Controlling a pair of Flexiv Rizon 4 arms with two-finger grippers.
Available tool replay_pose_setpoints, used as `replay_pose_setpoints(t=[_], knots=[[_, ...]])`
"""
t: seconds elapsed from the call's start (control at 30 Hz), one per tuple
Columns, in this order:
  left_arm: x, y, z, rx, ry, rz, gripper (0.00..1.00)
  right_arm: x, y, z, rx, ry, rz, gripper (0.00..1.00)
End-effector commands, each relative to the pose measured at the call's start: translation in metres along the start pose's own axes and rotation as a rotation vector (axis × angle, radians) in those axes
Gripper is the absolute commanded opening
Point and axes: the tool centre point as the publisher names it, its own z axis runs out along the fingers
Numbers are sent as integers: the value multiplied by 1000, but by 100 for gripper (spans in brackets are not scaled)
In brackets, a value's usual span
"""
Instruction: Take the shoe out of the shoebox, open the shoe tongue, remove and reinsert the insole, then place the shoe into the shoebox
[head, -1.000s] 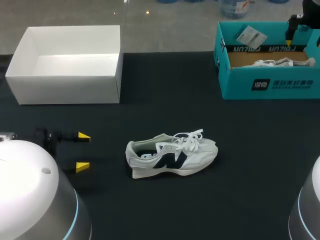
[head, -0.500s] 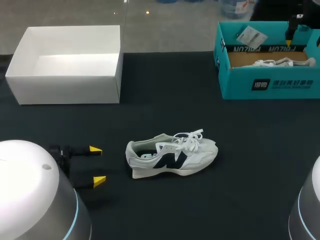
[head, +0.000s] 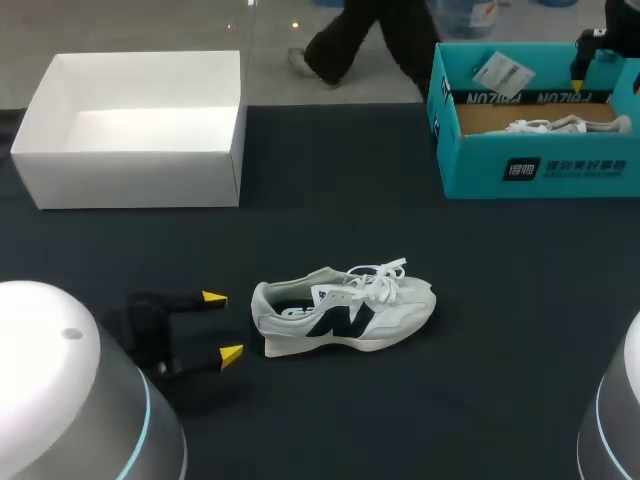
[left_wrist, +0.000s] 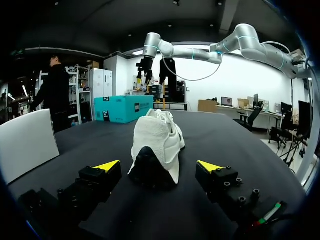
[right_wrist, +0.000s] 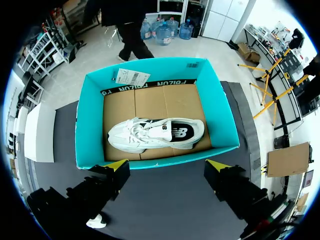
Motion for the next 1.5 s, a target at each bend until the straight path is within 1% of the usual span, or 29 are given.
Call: replay_pose_setpoints(t=[0.03,0.1,0.53,0.9,1.17,1.5], knots=[[-4,3,16,0,-34,-21,100,0,0,0,-1,0,0,100],[-6,3,19,7,-35,-29,100,0,0,0,-1,0,0,100],[-8,5,45,-10,-21,-51,100,0,0,0,-1,0,0,100],[-3,10,64,-26,0,-60,100,0,0,0,-1,0,0,100],[-4,11,79,-39,4,-59,100,0,0,0,-1,0,0,100],[-8,12,86,-62,19,-49,100,0,0,0,-1,0,0,100]])
